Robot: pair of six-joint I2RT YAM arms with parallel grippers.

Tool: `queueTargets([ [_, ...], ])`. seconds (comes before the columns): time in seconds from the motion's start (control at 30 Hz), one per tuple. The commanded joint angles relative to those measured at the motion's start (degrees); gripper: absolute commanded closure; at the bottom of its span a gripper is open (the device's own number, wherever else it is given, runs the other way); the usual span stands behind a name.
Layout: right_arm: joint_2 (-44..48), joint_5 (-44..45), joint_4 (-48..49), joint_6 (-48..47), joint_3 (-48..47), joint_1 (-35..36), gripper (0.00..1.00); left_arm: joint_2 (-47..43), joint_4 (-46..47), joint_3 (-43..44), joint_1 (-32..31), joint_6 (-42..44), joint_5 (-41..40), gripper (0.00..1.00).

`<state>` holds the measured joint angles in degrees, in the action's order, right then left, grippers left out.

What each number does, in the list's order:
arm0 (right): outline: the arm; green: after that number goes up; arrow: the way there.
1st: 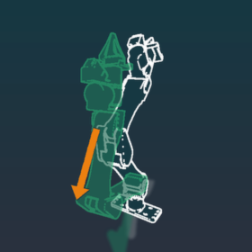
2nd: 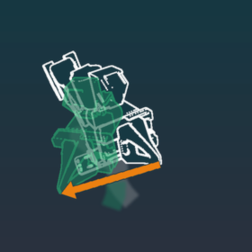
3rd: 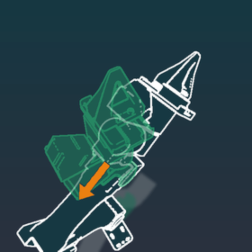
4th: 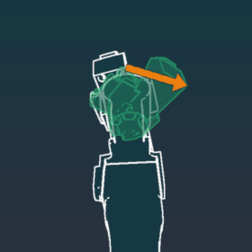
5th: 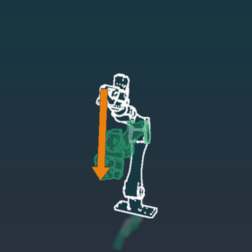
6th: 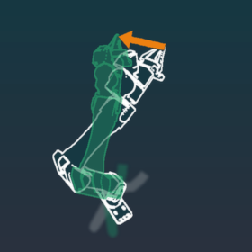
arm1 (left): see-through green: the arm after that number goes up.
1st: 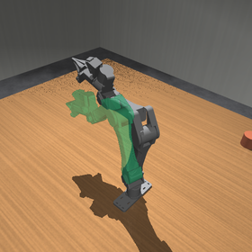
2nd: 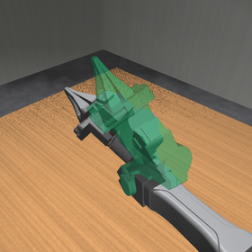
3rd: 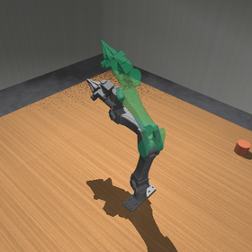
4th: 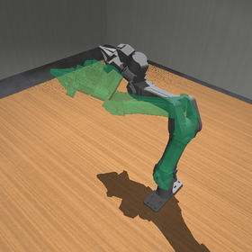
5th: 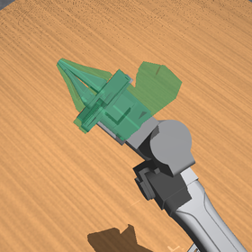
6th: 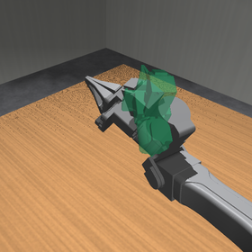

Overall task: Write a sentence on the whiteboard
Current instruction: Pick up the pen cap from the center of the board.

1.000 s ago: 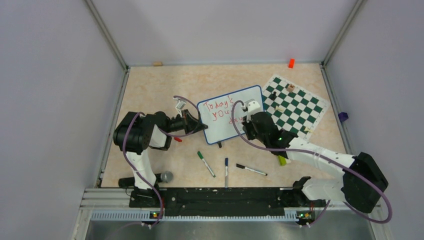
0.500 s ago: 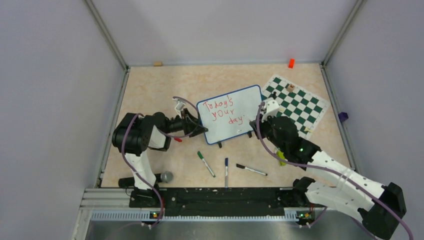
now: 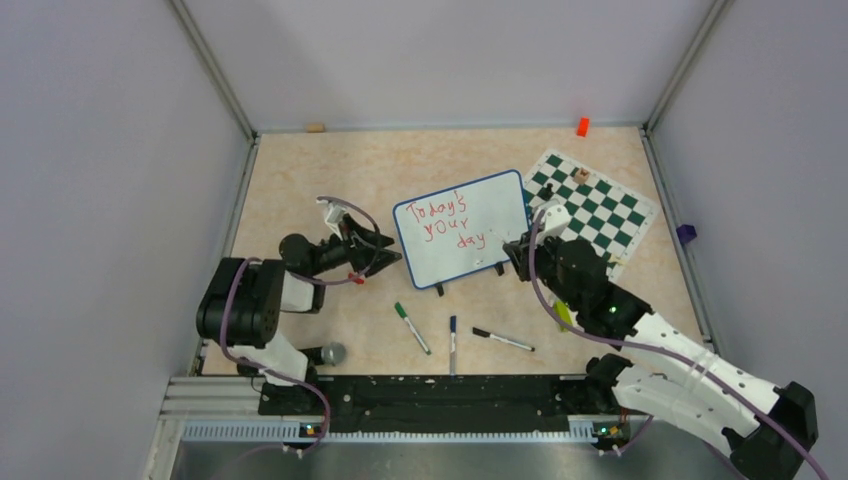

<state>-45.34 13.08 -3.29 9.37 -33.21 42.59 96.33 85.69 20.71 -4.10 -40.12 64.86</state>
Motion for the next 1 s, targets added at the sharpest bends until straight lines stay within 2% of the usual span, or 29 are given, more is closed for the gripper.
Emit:
queueTargets([
  [0.0,2.32,-0.68,4.78,0.80,1.03,-0.40,1.00,-9.33,-12.43,-1.15,1.74,1.17,-6.85,0.22],
  [0.07,2.45,-0.58,5.34,0.77,1.33,-0.44,1.00,-15.61,-29.60,-0.02,2.38,3.03,-12.10,0.14],
  [0.13,2.44,-0.76,5.69,0.76,1.46,-0.40,1.00,-23.33,-53.10,3.95,2.41,12.95,-16.75,0.02],
  [0.17,2.49,-0.94,5.90,0.75,1.58,-0.40,1.00,-26.66,-63.60,6.52,2.36,18.29,-20.37,0.01],
  [0.23,2.52,-1.20,6.12,0.79,1.76,-0.39,1.00,-32.57,-73.52,7.99,2.41,23.33,-26.46,0.02],
  [0.37,2.83,-1.56,6.85,0.80,2.48,-0.41,1.00,-42.40,-81.86,5.74,2.37,23.64,-35.08,0.07],
  [0.4,3.01,-1.57,7.12,0.85,2.79,-0.40,1.00,-44.42,-83.04,4.70,2.38,21.99,-37.89,0.27],
  [0.43,3.12,-1.67,7.48,0.97,3.05,-0.48,1.00,-46.29,-83.62,3.41,2.42,20.00,-41.26,0.36],
  [0.5,3.24,-1.93,8.25,1.06,3.48,-0.45,1.00,-49.84,-86.19,2.28,2.38,17.19,-45.93,0.26],
  [0.6,3.15,-2.39,8.82,1.17,3.76,-0.48,1.00,-55.95,-91.48,2.21,2.36,16.88,-45.46,0.31],
  [0.63,3.15,-2.44,8.83,1.17,3.72,-0.44,1.00,-57.33,-90.45,1.58,2.35,18.35,-43.52,0.14],
  [0.67,3.25,-2.45,8.95,1.18,3.77,-0.48,1.00,-58.25,-87.21,0.40,2.11,21.15,-41.20,0.03],
  [0.73,3.93,-2.40,9.28,1.18,4.28,-0.49,1.00,-58.87,-83.91,-0.18,1.69,23.66,-40.14,0.01],
  [0.8,4.60,-2.26,9.44,1.33,4.62,-0.49,1.00,-58.36,-85.19,1.01,1.64,25.29,-42.41,0.01],
  [0.87,5.50,-1.96,9.38,1.35,4.97,-0.49,1.00,-57.01,-90.62,3.63,1.64,22.96,-49.89,0.01],
  [0.93,6.56,-1.62,9.27,1.44,5.37,-0.49,1.00,-55.68,-97.04,6.08,1.62,15.84,-60.35,0.01],
  [0.97,7.15,-1.46,9.27,1.38,5.55,-0.49,1.00,-55.16,-97.50,6.29,1.63,16.23,-62.03,0.01],
])
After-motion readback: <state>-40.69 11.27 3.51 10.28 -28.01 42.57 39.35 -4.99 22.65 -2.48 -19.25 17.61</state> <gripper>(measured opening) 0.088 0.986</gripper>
